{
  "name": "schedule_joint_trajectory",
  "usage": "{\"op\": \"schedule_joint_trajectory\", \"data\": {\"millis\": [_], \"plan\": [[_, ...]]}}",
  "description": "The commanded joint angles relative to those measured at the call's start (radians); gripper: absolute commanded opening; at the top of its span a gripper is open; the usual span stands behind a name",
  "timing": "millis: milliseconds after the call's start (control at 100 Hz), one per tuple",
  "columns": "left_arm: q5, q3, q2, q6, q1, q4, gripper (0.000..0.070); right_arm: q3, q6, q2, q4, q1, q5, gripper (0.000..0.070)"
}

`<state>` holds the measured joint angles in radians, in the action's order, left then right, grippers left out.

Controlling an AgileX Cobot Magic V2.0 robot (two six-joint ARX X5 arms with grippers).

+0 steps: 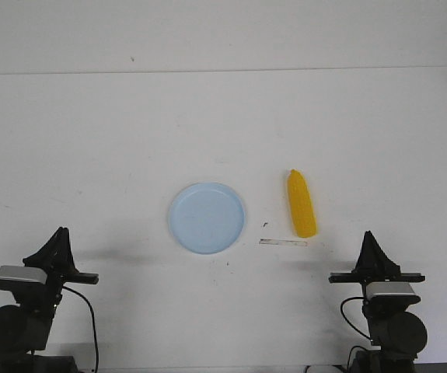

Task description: Place corn on plate with both arms

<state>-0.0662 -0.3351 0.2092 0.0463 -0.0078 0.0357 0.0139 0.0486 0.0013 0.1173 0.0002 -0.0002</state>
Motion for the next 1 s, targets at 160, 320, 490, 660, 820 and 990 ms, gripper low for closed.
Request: {"op": "schedule_joint_trajectory", "data": {"millis": [160,320,490,660,820,990], "plan": [[0.122,-0.005,-0.092,-0.018,0.002,-0.005,0.0001,-0.001,-0.003,0.0,0.01,0.0,0.0,0.001],[0.13,-0.005,-0.1,-0.017,0.002,-0.005,0.0001,-0.001,-0.003,0.0,0.01,0.0,0.0,0.001],[0.13,-0.005,-0.1,-0.017,0.002,-0.008,0.0002,-0.001,-0.003,0.0,0.01,0.0,0.0,0.001],[0.13,-0.005,-0.1,-0.017,0.002,-0.008,0.0001,-0.001,-0.003,0.0,0.01,0.0,0.0,0.001],[0.13,-0.005,-0.1,-0.017,0.002,-0.008,0.0001,-0.001,-0.003,0.0,0.01,0.0,0.0,0.001],[0.13,-0.005,-0.1,-0.017,0.002,-0.008,0.0001,-0.001,-0.029,0.0,0.051,-0.001,0.028,0.001]]}}
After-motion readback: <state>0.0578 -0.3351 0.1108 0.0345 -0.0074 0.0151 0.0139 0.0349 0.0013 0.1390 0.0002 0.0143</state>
